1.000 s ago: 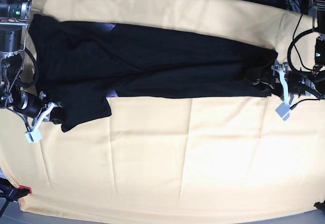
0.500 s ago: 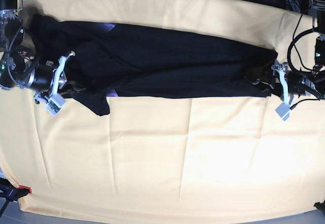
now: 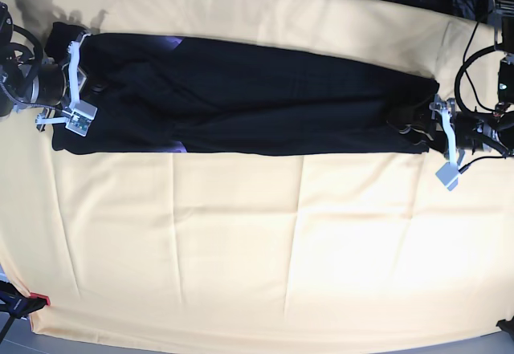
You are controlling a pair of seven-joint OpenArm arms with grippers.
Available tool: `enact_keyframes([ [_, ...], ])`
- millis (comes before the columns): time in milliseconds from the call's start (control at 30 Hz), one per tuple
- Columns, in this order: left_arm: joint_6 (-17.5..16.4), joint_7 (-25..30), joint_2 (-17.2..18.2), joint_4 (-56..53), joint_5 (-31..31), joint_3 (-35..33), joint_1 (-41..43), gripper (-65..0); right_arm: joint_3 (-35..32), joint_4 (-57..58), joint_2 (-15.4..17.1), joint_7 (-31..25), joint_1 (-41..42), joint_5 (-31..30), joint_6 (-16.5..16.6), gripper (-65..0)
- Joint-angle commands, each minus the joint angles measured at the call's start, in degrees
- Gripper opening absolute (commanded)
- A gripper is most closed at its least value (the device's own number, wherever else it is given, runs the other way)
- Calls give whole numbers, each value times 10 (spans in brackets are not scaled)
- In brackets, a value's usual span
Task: Fold the T-shirt properly
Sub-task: 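Regrasp the folded strip edge and fold it over again with both grippers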
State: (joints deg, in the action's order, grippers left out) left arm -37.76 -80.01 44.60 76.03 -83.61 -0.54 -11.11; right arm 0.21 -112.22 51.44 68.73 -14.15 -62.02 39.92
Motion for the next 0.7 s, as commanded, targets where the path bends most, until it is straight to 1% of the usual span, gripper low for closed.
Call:
enact_keyframes([
  [0, -2, 0, 13, 7, -14, 5, -10, -260, 6, -8, 18, 8, 7, -8, 1, -650],
  [100, -2, 0, 18, 7, -14, 6, -11, -260, 6, -8, 20, 35, 6, -6, 1, -650],
  [233, -1, 0, 29, 7, -14, 6, -19, -260, 6, -8, 19, 51, 5, -5, 1, -650],
  [400, -2, 0, 46, 7, -14, 6, -26, -260, 6, -8, 19, 37, 6, 20, 1, -650],
  [433, -2, 0, 50, 7, -14, 6, -26, -260, 6, -11, 19, 37, 9, 13, 1, -620],
  [533, -3, 0, 60, 7, -14, 6, -26, -260, 30, -34, 18, 42, 29, -70, 1, -399],
  [567, -7, 1, 63, 7, -14, 6, -26, -260, 49, -45, 14, 44, 34, -82, 1, -346],
  [600, -9, 3, 67, 7, -14, 6, -26, -260, 74, -53, 9, 44, 36, -82, 1, -322],
  [667, -8, 3, 73, 7, -14, 6, -26, -260, 124, -58, 5, 44, 33, -94, 1, -318],
])
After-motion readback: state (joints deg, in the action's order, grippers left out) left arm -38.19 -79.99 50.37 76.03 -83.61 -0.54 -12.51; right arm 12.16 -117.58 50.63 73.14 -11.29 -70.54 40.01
